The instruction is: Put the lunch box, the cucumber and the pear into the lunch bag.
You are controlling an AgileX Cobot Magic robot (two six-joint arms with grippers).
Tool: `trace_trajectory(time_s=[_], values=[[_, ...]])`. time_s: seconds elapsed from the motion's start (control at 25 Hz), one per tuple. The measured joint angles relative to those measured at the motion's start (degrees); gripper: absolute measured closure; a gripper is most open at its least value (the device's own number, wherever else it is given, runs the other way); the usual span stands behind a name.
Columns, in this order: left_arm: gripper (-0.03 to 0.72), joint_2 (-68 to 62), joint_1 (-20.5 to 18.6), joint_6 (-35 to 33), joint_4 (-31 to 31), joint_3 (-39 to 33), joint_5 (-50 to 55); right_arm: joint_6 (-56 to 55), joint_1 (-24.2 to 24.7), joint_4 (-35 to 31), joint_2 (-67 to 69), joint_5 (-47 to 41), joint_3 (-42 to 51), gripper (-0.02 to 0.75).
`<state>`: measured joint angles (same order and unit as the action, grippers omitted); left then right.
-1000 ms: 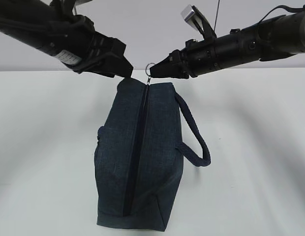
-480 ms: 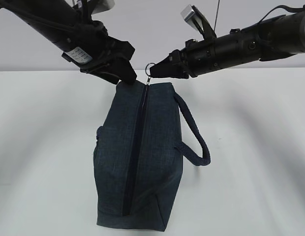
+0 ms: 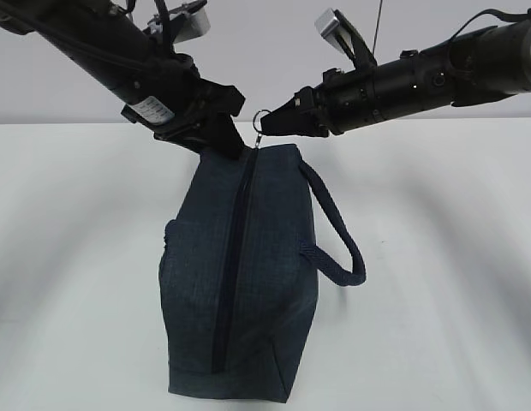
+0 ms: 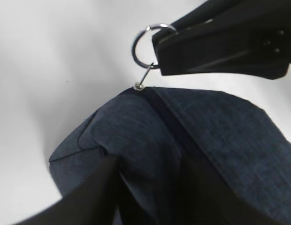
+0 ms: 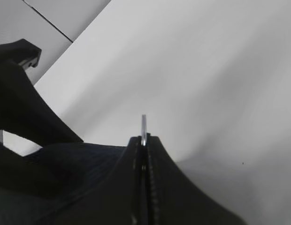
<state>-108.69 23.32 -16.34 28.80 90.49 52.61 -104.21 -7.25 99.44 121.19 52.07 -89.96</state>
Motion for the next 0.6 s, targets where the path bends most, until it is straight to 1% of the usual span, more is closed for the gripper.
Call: trace_trajectory(time_s=[0.16, 0.2, 0.32, 0.6], values=[[0.617, -0.24, 0.0, -0.14, 0.24, 0.0, -0.2, -0.04, 0.0, 0.0, 0.02, 0.0, 0.0, 0.738], [0.641, -0.24, 0.0, -0.47, 0.24, 0.0, -0.2, -0.43, 0.0, 0.0, 0.02, 0.0, 0.0, 0.738], [0.665, -0.24, 0.0, -1.76, 0.24, 0.0, -0.26, -1.99, 0.0, 0.11, 0.02, 0.0, 0.0, 0.738], [0.67, 0.49, 0.05, -3.18, 0.14, 0.0, -0.26, -3.1, 0.27, 0.23, 0.25, 0.0, 0.0, 0.738]])
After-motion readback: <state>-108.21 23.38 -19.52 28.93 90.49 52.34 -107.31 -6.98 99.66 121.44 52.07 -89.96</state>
